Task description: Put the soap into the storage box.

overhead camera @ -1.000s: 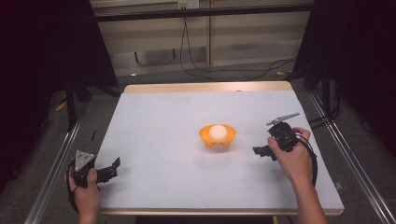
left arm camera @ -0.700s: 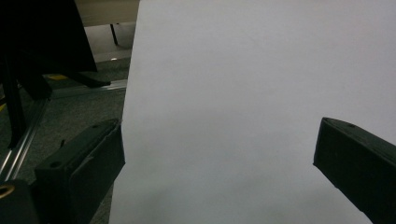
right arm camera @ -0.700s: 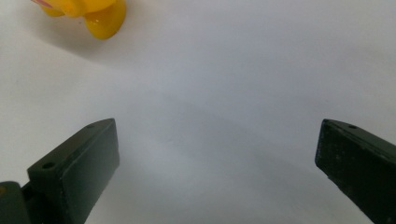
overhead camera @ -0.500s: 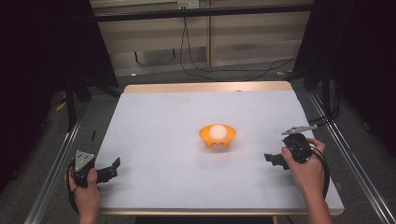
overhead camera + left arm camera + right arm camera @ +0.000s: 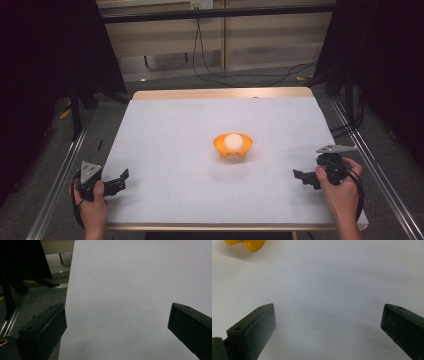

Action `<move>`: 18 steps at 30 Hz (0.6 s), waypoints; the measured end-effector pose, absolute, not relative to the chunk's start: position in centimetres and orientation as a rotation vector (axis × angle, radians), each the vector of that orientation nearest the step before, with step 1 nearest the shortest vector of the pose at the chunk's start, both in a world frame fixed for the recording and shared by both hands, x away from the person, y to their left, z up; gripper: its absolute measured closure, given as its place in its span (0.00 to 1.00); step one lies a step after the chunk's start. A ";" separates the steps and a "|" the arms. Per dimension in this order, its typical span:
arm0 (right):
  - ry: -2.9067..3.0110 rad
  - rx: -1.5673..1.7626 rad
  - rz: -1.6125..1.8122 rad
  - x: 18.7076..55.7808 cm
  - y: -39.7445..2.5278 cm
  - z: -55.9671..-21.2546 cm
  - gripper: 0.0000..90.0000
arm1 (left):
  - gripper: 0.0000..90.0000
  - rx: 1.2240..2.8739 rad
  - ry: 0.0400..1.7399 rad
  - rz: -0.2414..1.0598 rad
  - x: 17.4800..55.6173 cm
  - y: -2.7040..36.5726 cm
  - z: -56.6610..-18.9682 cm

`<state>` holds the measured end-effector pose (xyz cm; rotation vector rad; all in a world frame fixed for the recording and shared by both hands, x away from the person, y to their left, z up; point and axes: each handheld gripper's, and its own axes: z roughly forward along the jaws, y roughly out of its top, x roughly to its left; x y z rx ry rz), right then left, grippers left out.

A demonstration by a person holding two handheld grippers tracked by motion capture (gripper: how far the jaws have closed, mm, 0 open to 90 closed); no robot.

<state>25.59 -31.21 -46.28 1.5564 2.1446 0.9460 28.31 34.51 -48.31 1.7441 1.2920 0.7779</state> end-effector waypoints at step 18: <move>1.955 1.567 1.066 21.3 -34.9 -47.4 0.00 | 0.02 1.741 1.287 0.784 28.2 34.6 -48.3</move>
